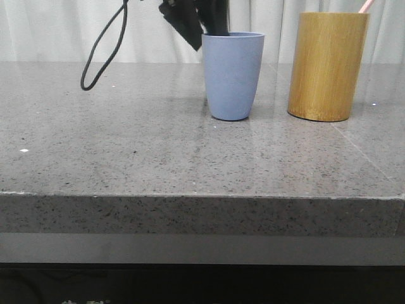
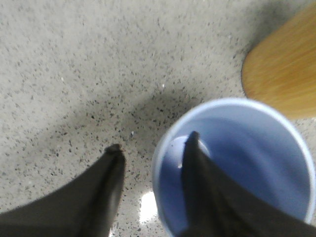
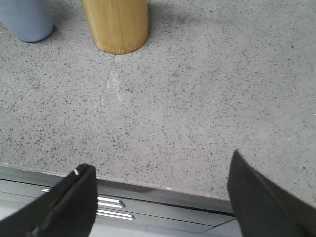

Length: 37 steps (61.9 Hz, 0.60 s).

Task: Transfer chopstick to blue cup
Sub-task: 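Carry the blue cup with the left gripper beside the bamboo holder, then open the left gripper and lift it away from the cup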

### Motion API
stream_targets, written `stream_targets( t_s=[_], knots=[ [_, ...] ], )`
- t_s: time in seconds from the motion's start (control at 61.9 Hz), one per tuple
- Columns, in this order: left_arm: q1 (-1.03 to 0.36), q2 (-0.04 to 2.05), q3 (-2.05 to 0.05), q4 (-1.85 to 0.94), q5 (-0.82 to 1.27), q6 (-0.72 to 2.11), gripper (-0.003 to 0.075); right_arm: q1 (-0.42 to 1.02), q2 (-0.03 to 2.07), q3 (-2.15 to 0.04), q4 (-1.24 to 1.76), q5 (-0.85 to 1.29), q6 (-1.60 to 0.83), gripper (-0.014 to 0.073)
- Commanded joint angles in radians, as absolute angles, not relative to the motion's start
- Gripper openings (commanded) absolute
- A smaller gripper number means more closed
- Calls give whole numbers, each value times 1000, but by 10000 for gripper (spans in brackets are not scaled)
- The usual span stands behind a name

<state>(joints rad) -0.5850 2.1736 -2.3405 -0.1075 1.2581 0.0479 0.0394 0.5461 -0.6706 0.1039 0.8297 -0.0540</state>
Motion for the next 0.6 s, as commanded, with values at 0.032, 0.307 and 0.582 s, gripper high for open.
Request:
stream_targets(
  t_s=[0.032, 0.307, 0.582],
  knots=[
    [-594, 2103, -2386, -124, 1246, 37, 376, 34, 557, -703, 110, 773, -53, 561],
    [-592, 2015, -2386, -129, 1248, 34, 368, 34, 557, -724, 102, 727, -51, 561],
    [-563, 1871, -2360, -132, 1254, 34, 368, 34, 586, -846, -83, 738, 167, 561]
  ],
)
